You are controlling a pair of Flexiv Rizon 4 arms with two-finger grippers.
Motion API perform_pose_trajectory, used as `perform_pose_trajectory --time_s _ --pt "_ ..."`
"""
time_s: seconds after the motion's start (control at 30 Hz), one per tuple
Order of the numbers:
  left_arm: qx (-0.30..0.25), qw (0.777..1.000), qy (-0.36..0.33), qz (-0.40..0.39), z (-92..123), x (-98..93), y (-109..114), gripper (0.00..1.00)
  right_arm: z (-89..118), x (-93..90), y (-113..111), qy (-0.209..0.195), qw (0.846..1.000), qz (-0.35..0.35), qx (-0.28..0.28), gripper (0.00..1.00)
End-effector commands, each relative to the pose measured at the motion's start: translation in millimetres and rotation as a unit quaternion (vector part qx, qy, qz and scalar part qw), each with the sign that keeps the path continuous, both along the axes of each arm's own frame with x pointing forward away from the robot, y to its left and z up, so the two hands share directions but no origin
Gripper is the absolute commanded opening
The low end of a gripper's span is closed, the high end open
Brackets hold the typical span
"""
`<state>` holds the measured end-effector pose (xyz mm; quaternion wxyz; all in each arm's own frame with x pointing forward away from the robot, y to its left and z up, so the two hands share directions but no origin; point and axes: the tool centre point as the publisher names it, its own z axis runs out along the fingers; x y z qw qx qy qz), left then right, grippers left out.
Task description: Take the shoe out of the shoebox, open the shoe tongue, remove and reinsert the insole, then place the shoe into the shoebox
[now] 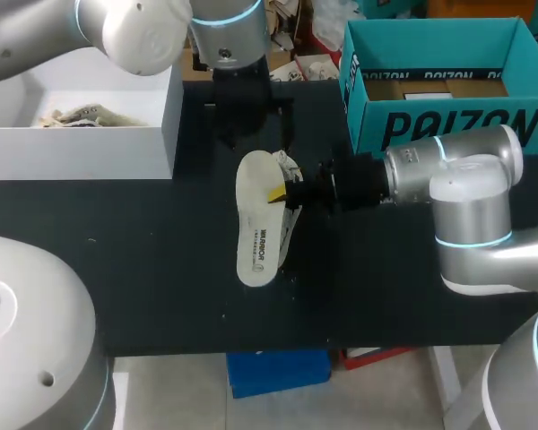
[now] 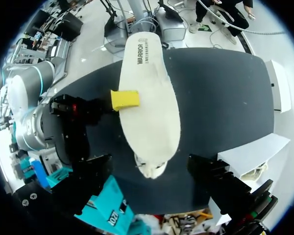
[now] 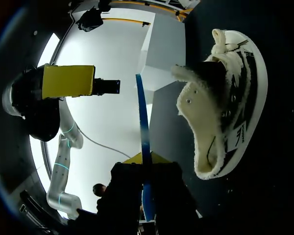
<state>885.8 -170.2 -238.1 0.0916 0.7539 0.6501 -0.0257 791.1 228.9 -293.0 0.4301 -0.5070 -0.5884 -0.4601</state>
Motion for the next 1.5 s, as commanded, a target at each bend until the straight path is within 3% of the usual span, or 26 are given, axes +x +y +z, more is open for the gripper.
perform_pose_trajectory --time_s 0.03,0.23,1.23,1.5 --pt "0.002 1.0 0.001 0.001 -2.1 1.0 -1.0 1.0 -0.4 -0.2 0.9 0.0 1.0 0.0 -0.001 0.0" --pt "0.0 1.0 0.002 0.002 -0.8 -14.3 -1.2 1.0 -0.4 -0.2 0.9 0.0 1.0 0.0 -0.001 0.0" --pt "0.0 1.0 0.008 0.016 -5.1 -161.2 22.0 1.0 -0.4 -0.2 0.9 0.0 1.0 0.0 -0.001 0.0" --pt "0.003 1.0 0.006 0.017 -7.5 -185.7 29.5 1.0 -0.4 -0.2 0.9 0.0 1.0 0.0 -0.001 0.0"
